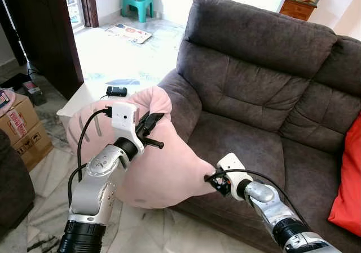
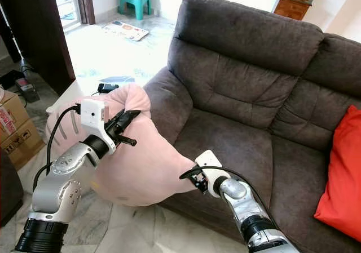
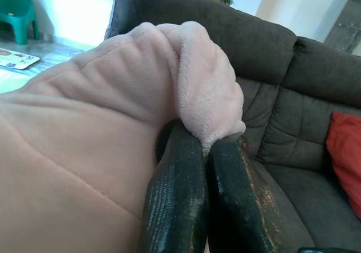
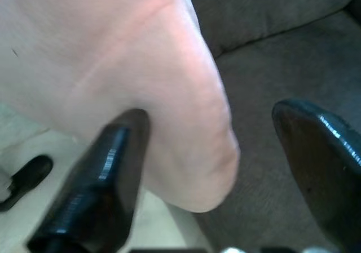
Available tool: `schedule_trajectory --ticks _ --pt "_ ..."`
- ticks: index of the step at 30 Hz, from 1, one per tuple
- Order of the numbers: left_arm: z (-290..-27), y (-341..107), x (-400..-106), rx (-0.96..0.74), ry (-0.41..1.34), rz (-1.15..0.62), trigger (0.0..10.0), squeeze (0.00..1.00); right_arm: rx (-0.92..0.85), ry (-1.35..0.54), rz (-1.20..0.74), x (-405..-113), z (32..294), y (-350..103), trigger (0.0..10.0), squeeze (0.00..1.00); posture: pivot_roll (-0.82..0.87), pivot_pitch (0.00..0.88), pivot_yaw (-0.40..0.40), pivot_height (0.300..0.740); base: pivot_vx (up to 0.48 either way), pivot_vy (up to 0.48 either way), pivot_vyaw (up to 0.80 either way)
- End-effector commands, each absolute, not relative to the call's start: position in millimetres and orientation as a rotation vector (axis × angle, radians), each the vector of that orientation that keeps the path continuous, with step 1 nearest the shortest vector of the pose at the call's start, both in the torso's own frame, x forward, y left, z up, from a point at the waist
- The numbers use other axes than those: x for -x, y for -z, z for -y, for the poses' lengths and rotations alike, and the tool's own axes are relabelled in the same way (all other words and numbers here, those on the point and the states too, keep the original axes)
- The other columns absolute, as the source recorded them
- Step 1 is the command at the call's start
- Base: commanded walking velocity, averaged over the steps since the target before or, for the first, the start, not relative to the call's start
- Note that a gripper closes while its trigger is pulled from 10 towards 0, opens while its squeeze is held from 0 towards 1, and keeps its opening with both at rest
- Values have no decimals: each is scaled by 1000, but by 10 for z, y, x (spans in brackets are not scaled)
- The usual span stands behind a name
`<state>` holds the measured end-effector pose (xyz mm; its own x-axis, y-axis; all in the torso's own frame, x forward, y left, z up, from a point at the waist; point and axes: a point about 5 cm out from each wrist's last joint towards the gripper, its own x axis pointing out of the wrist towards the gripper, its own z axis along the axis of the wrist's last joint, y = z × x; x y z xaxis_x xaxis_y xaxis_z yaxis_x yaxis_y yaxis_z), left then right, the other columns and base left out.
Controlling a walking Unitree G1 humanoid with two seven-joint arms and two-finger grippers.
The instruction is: Move the pillow to the sofa from floor
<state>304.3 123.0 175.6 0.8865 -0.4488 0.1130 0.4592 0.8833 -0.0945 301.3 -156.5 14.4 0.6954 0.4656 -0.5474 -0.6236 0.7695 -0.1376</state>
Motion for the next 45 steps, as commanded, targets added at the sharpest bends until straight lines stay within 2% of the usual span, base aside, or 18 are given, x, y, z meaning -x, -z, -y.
schedule_trajectory --ticks 1,5,6,12,18,28,35,40,45 --pt "-1127 -2013 -2994 128 548 199 10000 0 339 -638 -559 -2977 1669 -113 10000 1000 206 0 -159 740 0 0 0" --pt "-1128 -2018 -2992 126 551 200 10000 0 344 -693 -623 -2933 1709 -74 10000 1000 209 0 -160 740 0 0 0" --pt "-1129 -2018 -2993 126 551 200 10000 0 345 -720 -645 -2912 1714 -60 10000 0 209 0 -160 740 0 0 0" --pt "-1133 -2024 -2998 126 547 202 10000 0 395 -813 -770 -2778 1800 46 10000 0 205 0 -160 740 0 0 0" --pt "-1130 -2047 -3000 132 554 207 10000 0 388 -734 -791 -2763 1818 99 10000 0 213 0 -159 740 0 0 0" --pt "-1135 -2049 -2990 143 562 204 10000 0 354 -495 -721 -2888 1853 55 10000 0 218 0 -159 740 0 0 0" --pt "-1135 -2050 -2995 146 558 205 10000 0 223 -634 -746 -2802 1677 110 10000 0 217 0 -160 740 0 0 0" --pt "-1141 -2039 -2994 146 553 203 10000 0 127 -812 -758 -2674 1514 160 10000 0 217 0 -162 740 0 0 0" --pt "-1139 -2043 -2995 148 550 205 10000 0 143 -769 -769 -2674 1539 182 10000 0 219 0 -164 740 0 0 0"
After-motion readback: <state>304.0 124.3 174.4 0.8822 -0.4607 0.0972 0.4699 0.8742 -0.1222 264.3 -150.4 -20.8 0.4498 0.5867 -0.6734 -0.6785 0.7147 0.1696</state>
